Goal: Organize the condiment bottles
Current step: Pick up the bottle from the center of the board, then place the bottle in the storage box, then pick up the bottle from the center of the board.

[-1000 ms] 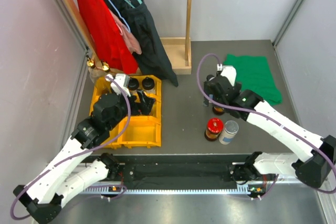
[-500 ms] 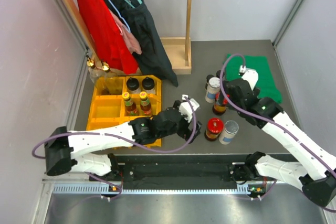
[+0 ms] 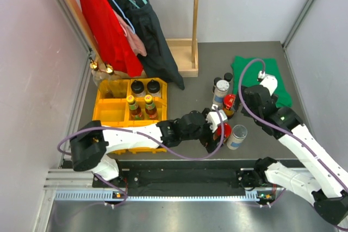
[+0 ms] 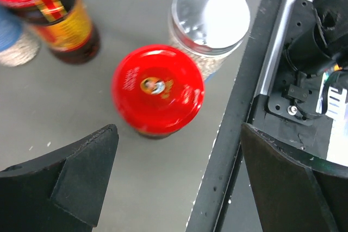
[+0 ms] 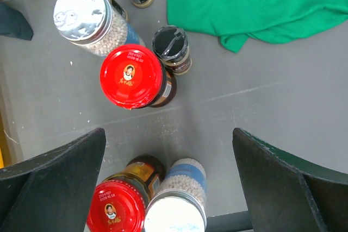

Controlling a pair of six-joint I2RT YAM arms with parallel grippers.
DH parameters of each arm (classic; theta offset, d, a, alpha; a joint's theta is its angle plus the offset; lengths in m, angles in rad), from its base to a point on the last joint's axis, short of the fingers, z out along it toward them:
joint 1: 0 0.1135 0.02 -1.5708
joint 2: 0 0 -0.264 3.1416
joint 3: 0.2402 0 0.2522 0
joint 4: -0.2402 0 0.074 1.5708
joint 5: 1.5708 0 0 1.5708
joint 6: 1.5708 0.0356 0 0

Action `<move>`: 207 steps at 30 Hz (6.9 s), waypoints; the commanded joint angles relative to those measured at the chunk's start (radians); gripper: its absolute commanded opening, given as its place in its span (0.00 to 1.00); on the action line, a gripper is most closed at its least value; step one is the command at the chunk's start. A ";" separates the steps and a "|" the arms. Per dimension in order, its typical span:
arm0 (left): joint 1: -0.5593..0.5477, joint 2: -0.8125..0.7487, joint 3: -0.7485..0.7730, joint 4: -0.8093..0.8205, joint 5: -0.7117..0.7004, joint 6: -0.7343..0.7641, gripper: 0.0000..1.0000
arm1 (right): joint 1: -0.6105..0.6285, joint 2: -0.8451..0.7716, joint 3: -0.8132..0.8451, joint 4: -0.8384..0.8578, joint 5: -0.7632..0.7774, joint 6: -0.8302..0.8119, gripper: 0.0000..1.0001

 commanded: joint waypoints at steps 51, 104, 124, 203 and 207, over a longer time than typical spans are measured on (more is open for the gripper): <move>-0.004 -0.020 0.201 -0.334 -0.584 -0.125 0.00 | -0.029 -0.047 -0.044 0.040 -0.019 -0.030 0.99; 0.045 -0.363 -0.060 -1.624 -1.207 -1.723 0.00 | -0.029 0.108 -0.042 0.129 -0.096 -0.029 0.99; 0.044 -0.464 0.051 -1.486 -1.025 -1.202 0.00 | -0.031 0.128 -0.048 0.151 -0.131 -0.015 0.99; 0.297 -0.801 -0.052 -0.919 -0.882 -0.591 0.99 | -0.028 0.449 0.085 0.229 -0.119 -0.050 0.94; 0.297 -0.809 -0.053 -0.907 -0.891 -0.574 0.99 | -0.029 0.467 0.094 0.220 -0.102 -0.036 0.90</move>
